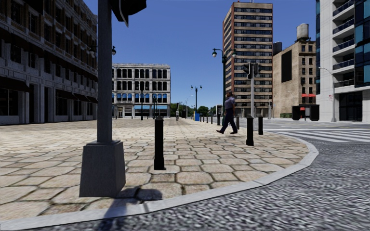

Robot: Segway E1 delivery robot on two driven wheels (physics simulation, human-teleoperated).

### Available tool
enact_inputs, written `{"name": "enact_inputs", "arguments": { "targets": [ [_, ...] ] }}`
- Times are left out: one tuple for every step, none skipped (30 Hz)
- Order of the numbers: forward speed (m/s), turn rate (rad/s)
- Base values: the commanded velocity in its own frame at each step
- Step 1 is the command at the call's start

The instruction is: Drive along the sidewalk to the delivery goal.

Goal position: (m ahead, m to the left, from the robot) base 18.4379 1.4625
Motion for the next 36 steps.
{"name": "enact_inputs", "arguments": {
  "targets": [
    [1.28,0.0],
    [1.24,0.0],
    [1.24,0.0],
    [1.08,0.0],
    [1.03,0.0],
    [1.03,0.0],
    [1.02,0.0],
    [1.02,0.0],
    [1.02,0.0],
    [1.02,0.0],
    [1.02,0.0],
    [1.02,0.0],
    [1.02,0.0],
    [1.02,0.0],
    [1.02,0.0],
    [1.03,0.0],
    [1.03,0.0],
    [1.04,0.0],
    [1.04,0.0],
    [1.04,0.0],
    [1.04,0.0],
    [1.04,0.0],
    [1.04,0.0],
    [1.04,-0.02],
    [1.04,-0.02],
    [1.04,-0.06],
    [1.04,-0.15],
    [1.04,-0.34],
    [1.04,-0.41],
    [1.04,-0.41],
    [1.04,-0.44],
    [1.04,-0.44],
    [1.04,-0.44],
    [1.04,-0.44],
    [1.04,-0.44],
    [1.04,-0.44]
  ]
}}
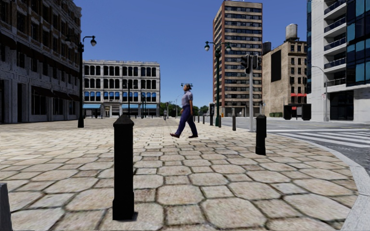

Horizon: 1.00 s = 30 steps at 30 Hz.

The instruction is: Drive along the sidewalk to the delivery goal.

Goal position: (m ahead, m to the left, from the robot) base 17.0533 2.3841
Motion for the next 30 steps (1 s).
{"name": "enact_inputs", "arguments": {
  "targets": [
    [1.04,-0.44],
    [1.04,-0.44],
    [1.04,-0.44],
    [1.04,-0.44],
    [1.04,-0.44],
    [1.04,-0.44],
    [1.04,-0.44],
    [1.04,-0.44],
    [1.04,-0.44],
    [1.04,-0.44],
    [1.04,-0.44],
    [1.04,-0.44],
    [1.04,-0.44],
    [1.04,-0.44],
    [1.04,-0.44],
    [1.04,-0.44],
    [1.04,-0.44],
    [1.04,-0.44],
    [1.04,-0.44],
    [1.04,-0.4],
    [1.04,-0.4],
    [1.04,-0.2],
    [1.04,-0.07],
    [1.04,-0.04],
    [1.04,0.0],
    [1.04,0.0],
    [1.04,0.0],
    [1.04,0.0],
    [1.04,0.0],
    [1.04,0.0]
  ]
}}
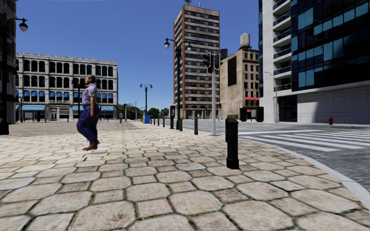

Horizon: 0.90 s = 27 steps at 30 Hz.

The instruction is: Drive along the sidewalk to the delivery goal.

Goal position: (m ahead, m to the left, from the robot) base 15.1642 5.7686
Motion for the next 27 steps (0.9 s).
{"name": "enact_inputs", "arguments": {
  "targets": [
    [1.04,0.0],
    [1.04,0.0],
    [1.04,0.0],
    [1.04,0.06],
    [1.04,0.06],
    [1.04,0.27],
    [1.04,0.41],
    [1.04,0.5],
    [1.04,0.53],
    [1.04,0.53],
    [1.04,0.54],
    [1.04,0.54],
    [1.05,0.54],
    [1.06,0.54],
    [1.06,0.54],
    [1.07,0.54],
    [1.07,0.54],
    [1.07,0.54],
    [1.07,0.54],
    [1.07,0.55],
    [1.07,0.55],
    [1.07,0.55],
    [1.07,0.55],
    [1.07,0.55],
    [1.07,0.55],
    [1.07,0.55],
    [1.07,0.55]
  ]
}}
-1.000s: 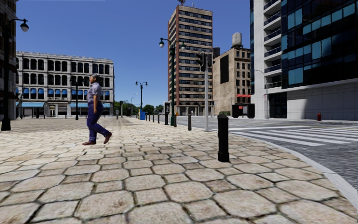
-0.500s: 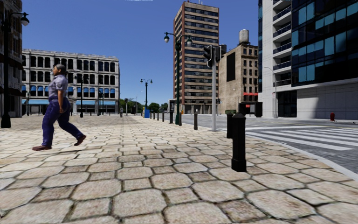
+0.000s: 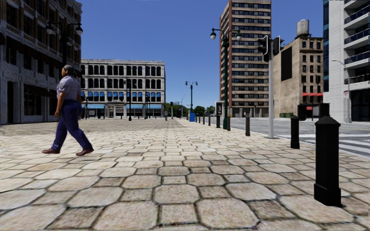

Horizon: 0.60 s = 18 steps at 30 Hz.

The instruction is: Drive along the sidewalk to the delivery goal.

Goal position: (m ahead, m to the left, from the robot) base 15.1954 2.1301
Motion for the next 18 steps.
{"name": "enact_inputs", "arguments": {
  "targets": [
    [1.07,0.55],
    [1.07,0.54],
    [1.28,0.34],
    [2.0,0.0],
    [2.0,0.0],
    [2.0,0.0],
    [2.0,0.0],
    [2.0,0.0],
    [2.0,0.0],
    [2.0,0.0],
    [2.0,0.0],
    [2.0,0.0],
    [2.0,0.0],
    [2.0,0.0],
    [2.0,0.0],
    [2.0,0.0],
    [2.0,0.0],
    [2.0,0.0]
  ]
}}
